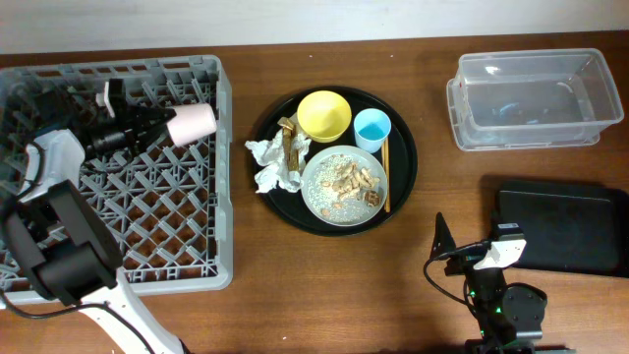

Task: Sort waste into correct bins and load items into the dishwasher rack
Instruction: 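Lift the pink cup and place it upside down in the rack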

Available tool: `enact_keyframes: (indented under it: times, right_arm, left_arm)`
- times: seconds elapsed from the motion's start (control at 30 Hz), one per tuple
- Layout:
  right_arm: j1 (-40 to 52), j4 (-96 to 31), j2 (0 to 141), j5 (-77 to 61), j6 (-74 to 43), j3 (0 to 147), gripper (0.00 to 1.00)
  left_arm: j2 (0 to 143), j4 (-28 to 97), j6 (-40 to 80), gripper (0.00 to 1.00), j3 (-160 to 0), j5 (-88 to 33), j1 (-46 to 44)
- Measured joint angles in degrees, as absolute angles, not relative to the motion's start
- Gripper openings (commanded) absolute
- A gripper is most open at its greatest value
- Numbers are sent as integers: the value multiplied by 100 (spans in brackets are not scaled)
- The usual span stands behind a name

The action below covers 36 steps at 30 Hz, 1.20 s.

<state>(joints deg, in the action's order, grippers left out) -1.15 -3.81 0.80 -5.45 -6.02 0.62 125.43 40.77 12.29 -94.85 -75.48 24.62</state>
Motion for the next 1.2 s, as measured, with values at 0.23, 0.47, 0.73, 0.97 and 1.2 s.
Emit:
enact_keyframes:
  times: [0.23,0.47,0.73,0.97,1.2]
  right_arm:
    - [-115,-381,80,-545,-602,62,98]
    - [-115,-381,80,-545,-604,62,98]
    - [-115,-381,80,-545,-604,62,98]
    - [-115,-381,80,-545,-604,62,99]
    - [-115,-381,80,-545,-604,62,98]
  left_arm:
    - [12440,4416,1306,10,-9590,-6628,2589]
    - [12444,4499,1308,38,-9581,-5485,2759]
    - [12449,5282,1308,40,-9963,-4497,2707]
    - [12219,6058,1304,44,-10604,-3273,2593]
    - [10973,6191,1302,2,-10840,-2147,2598]
